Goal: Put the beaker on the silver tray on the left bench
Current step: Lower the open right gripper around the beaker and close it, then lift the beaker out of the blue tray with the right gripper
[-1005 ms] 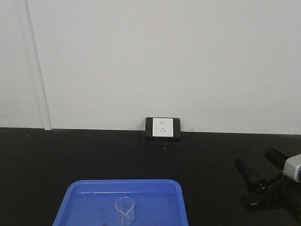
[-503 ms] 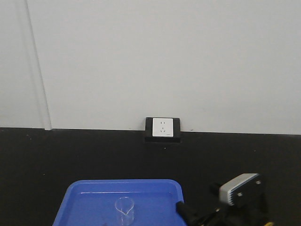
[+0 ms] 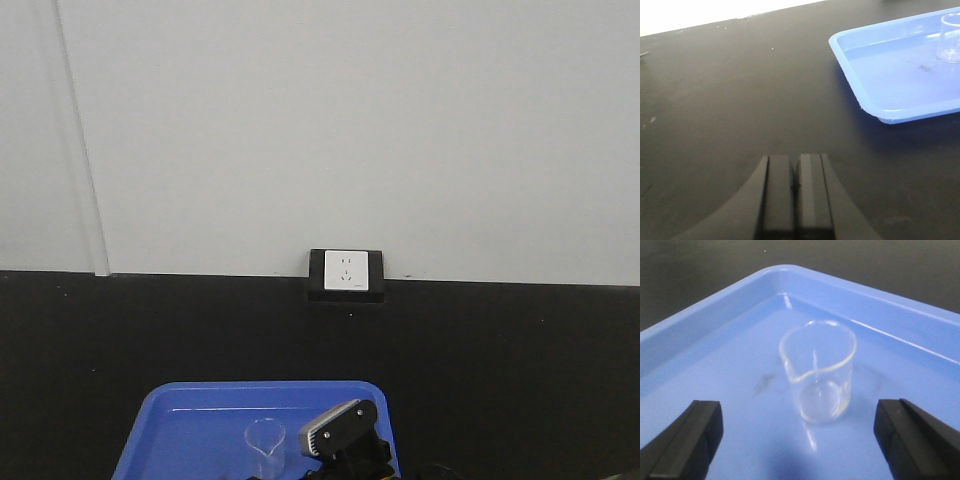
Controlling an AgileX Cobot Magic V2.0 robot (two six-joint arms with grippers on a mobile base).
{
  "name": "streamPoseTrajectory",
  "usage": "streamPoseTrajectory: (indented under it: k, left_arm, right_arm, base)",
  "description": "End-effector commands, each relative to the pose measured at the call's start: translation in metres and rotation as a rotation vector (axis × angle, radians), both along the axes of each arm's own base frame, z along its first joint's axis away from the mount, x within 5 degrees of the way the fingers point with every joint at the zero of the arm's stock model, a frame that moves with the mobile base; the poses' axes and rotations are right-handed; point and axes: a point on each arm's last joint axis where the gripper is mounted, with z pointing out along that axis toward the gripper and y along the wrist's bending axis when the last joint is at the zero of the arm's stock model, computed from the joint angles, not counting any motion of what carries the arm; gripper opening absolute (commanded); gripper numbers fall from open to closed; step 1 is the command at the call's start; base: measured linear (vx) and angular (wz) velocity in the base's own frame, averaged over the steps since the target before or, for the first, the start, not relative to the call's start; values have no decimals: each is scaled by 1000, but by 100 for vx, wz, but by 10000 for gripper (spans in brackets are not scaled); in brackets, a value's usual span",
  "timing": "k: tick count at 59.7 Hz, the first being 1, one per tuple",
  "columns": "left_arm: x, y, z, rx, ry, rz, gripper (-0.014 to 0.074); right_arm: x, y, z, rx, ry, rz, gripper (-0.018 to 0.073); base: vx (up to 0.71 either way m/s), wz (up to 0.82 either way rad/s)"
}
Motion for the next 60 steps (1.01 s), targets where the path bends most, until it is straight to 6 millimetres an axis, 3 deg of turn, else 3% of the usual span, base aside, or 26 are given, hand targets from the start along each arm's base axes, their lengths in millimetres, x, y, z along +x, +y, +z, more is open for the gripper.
streamPoseTrajectory:
  k: [1,35,41,46,52,60]
  left_arm:
    - [2,-1,1,-5,-69,-14,1]
    - [2,-1,1,-5,-69,-14,1]
    - [2,-1,1,-5,-69,-14,1]
    - [2,-1,1,-5,-69,-14,1]
    - [2,-1,1,-5,-69,-14,1]
    - [2,-1,1,-5,-69,-14,1]
  right_arm:
    - [16,11,30,113,-122,2,630]
    - [63,40,1,183,-109,-20,542]
    - [67,42,5,204,-114,-23,435]
    - [66,42,12,213,-122,-23,259]
    - [64,41,26,205,-73,-28,-17]
    - [58,34,57,127,28,-60,-17]
  base:
    - [0,0]
    - [0,0]
    - [0,0]
    - [0,0]
    - [0,0]
    - [0,0]
